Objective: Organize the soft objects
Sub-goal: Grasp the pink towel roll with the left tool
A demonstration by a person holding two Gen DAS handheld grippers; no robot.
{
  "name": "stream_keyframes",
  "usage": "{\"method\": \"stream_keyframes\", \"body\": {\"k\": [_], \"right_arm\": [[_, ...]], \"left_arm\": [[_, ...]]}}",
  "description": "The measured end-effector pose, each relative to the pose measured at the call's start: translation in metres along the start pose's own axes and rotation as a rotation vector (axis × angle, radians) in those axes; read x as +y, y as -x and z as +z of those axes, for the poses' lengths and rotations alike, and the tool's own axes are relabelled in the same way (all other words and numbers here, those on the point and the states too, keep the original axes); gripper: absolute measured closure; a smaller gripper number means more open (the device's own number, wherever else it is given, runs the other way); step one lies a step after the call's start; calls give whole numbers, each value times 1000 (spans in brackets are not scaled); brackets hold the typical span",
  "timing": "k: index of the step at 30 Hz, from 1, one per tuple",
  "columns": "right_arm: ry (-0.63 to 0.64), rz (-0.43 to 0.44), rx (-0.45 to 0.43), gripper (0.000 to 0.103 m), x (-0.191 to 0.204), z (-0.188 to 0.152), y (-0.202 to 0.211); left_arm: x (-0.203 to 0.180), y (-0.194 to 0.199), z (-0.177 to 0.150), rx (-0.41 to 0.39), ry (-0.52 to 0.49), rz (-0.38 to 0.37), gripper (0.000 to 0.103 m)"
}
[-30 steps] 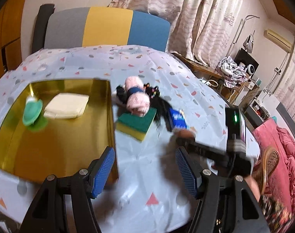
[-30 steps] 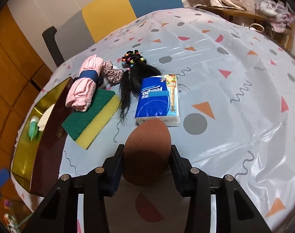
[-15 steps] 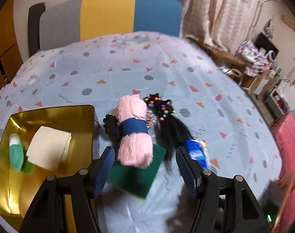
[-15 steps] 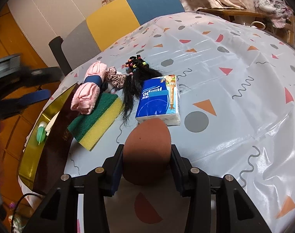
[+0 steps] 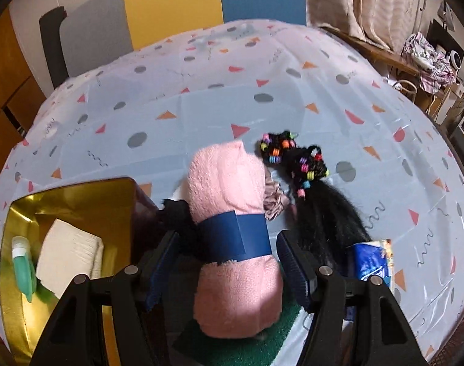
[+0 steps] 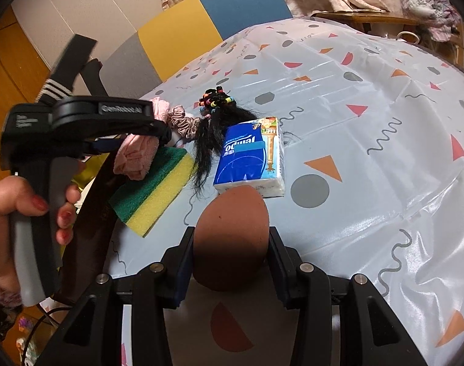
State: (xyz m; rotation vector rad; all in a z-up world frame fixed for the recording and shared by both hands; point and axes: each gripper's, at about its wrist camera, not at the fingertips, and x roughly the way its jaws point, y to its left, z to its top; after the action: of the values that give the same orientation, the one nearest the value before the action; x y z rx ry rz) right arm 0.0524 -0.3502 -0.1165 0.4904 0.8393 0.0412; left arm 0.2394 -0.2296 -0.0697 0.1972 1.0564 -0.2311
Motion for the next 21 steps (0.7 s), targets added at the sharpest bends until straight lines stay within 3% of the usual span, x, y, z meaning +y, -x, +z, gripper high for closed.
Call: {"method": "stream_keyframes", "body": {"k": [5, 13, 21], "right_arm": [[-1, -3, 0, 58, 1, 0, 1], [-3, -17, -8, 57, 2, -2, 1], [-9, -32, -14, 57, 4, -3, 1]], "left_arm": [[8, 7, -6, -30, 30, -34, 63], [20, 38, -29, -67, 91, -177, 65], [35, 57, -67, -76, 140, -258, 65]]}}
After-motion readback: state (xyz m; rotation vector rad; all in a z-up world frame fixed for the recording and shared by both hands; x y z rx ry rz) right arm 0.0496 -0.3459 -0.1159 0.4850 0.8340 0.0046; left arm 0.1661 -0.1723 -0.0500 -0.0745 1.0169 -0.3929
